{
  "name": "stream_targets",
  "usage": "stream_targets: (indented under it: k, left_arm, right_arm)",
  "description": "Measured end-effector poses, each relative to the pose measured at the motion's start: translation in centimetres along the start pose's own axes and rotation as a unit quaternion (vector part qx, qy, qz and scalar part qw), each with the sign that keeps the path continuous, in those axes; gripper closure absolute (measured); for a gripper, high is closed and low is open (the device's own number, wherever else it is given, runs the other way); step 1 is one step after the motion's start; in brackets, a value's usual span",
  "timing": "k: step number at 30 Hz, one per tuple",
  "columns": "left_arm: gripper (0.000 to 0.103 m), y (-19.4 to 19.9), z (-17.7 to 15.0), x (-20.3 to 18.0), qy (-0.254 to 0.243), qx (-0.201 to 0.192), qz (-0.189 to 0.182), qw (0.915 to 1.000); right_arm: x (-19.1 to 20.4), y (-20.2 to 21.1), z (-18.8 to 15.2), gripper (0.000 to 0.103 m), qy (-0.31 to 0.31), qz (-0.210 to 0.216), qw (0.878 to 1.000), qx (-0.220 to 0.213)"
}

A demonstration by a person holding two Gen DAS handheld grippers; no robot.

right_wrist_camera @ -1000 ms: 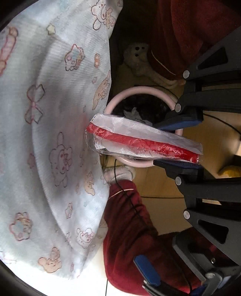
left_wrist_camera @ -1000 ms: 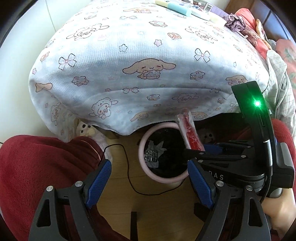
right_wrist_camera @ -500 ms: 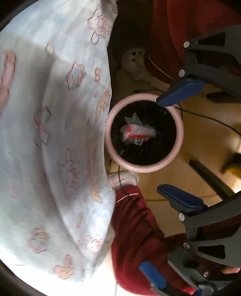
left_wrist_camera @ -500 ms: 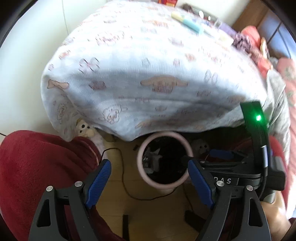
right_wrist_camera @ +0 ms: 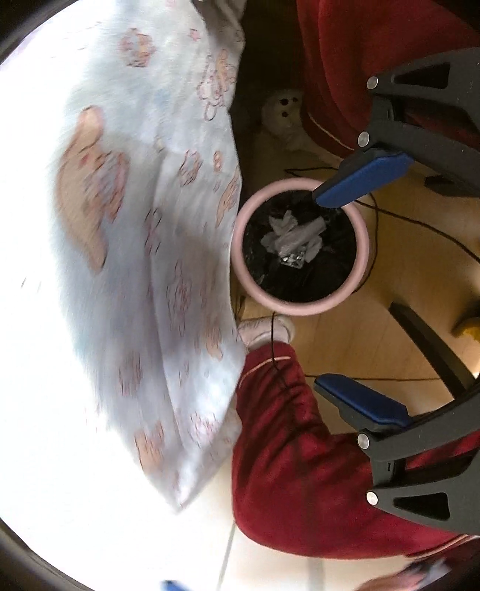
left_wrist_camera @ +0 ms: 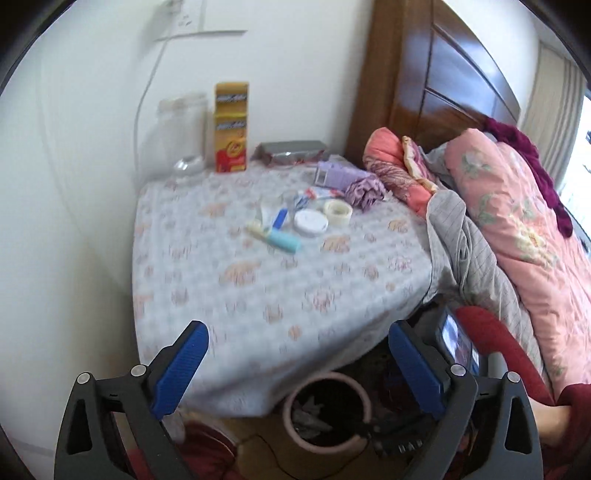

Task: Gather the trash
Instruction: 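Reach the left tool to the light-blue tube on the table and grasp it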

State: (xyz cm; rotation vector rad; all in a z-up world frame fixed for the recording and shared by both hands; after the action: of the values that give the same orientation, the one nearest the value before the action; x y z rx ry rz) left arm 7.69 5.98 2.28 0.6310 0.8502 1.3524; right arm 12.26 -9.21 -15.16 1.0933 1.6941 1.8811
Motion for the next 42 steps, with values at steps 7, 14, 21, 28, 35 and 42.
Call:
stream_targets:
  k: [7, 14, 21, 28, 35, 42]
  left_arm:
    - [0.000, -4.5, 6.7, -0.3, -0.094, 0.065, 0.020, 0.9932]
    - [0.000, -10.6, 8.5, -1.8, -0.207, 0.128, -0.002, 0.9700]
    - [0.001, -16.8, 9.8, 0.8, -0.185, 0.193, 0.005, 0.9638]
    - [0.000, -19.7, 8.9, 2.1, -0.155, 0.216, -0.009, 0.9640]
    - [0.000, -19.7, 9.3, 1.9, -0.153, 0.214, -0.006, 0.9647]
    - [0.029, -18.6, 9.6, 0.8, -0.169, 0.186, -0.013, 0.9678]
  right_arm:
    - [1.9, 1.5, -0.8, 0.012, 0.033, 0.031, 0.999, -0.016]
    - [1.0, 1.6, -0.4, 0.012, 0.009, 0.063, 0.998, -0.019]
    - [0.2, 2.1, -0.2, 0.012, -0.010, 0.100, 0.995, -0.025]
    - [-0.4, 2.2, 0.5, 0.012, -0.032, 0.132, 0.990, -0.025]
    - [-1.3, 2.0, 1.1, 0.012, -0.064, 0.162, 0.984, -0.024]
    - [-0.9, 1.7, 0.8, 0.012, -0.060, 0.161, 0.985, -0.017]
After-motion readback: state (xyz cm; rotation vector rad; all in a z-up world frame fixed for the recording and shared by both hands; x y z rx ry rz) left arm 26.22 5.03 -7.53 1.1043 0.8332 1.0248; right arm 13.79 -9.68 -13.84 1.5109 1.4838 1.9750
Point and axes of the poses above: each gripper's, at about its wrist camera, not at the fingertips, and y roughly against the way its jaws point, x to its left, z to its top, the point moved 5 cm from there along -y, roughly the way its jaws point, and after that the axes turned 6 degrees about x, right-handed, at the moved point
